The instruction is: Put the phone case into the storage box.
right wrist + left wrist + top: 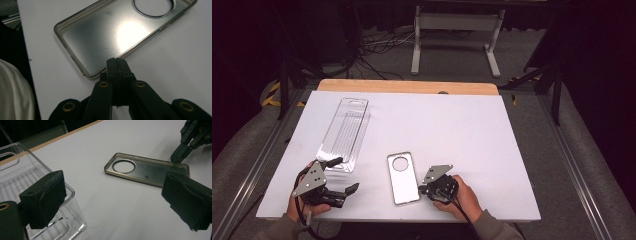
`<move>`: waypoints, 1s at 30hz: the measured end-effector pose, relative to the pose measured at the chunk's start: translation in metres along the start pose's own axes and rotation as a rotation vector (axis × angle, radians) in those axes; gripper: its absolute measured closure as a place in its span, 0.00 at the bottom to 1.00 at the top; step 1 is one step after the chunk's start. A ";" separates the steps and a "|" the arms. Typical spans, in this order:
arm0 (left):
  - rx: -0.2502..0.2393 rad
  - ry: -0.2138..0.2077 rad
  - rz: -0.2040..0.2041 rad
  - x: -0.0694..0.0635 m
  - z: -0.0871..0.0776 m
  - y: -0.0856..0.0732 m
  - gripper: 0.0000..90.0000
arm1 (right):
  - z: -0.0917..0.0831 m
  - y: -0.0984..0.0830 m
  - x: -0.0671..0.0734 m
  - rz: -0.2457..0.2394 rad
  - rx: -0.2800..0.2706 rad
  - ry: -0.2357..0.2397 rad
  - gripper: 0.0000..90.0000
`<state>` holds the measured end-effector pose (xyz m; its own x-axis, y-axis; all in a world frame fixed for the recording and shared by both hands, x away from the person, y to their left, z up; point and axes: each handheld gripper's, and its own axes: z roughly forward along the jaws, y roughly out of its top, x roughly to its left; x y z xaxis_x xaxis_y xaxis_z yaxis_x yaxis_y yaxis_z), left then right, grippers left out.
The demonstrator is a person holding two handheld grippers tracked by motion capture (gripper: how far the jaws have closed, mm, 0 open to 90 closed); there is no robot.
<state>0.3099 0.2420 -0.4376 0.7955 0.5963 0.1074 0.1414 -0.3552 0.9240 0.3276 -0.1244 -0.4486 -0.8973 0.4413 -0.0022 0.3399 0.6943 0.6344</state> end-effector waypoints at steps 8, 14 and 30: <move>0.007 -0.006 0.006 -0.001 0.001 0.000 0.07 | 0.005 0.005 0.014 -0.052 -0.006 0.044 1.00; 0.010 -0.010 0.008 -0.001 0.002 0.000 0.07 | 0.006 0.005 0.015 -0.067 -0.011 0.046 1.00; 0.020 -0.014 0.018 -0.002 0.002 0.001 0.07 | -0.010 0.006 0.003 -0.067 -0.078 -0.023 0.83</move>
<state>0.3098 0.2390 -0.4376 0.8063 0.5795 0.1182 0.1392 -0.3803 0.9143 0.3240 -0.1250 -0.4372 -0.9104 0.4087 -0.0642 0.2550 0.6767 0.6907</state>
